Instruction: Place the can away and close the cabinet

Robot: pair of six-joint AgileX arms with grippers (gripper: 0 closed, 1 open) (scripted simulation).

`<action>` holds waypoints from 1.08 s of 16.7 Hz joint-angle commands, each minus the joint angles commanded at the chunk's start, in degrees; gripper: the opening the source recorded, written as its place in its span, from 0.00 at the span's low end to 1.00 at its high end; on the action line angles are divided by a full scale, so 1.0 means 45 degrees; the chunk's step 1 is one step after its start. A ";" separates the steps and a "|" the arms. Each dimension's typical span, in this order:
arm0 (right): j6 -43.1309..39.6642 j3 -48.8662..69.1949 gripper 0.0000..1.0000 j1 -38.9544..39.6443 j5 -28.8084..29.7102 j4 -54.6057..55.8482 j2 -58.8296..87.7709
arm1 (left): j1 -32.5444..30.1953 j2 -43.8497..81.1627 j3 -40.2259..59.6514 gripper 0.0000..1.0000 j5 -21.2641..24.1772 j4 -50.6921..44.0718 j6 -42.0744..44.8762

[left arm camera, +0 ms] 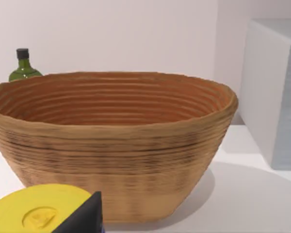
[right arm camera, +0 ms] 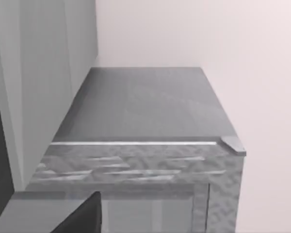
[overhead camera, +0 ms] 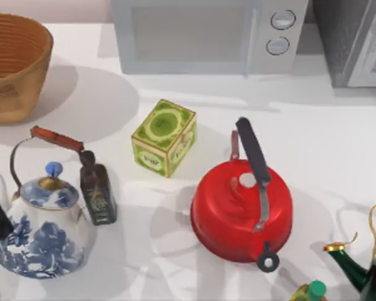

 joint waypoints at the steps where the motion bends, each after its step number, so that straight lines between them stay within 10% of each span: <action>1: -0.0014 0.0045 1.00 0.0531 0.0533 -0.0054 0.0051 | 0.0000 0.0000 0.0000 1.00 0.0000 0.0000 0.0000; 18: -0.0013 -0.0208 1.00 1.7152 1.7135 -0.0595 -0.0583 | 0.0000 0.0000 0.0000 1.00 0.0000 0.0000 0.0000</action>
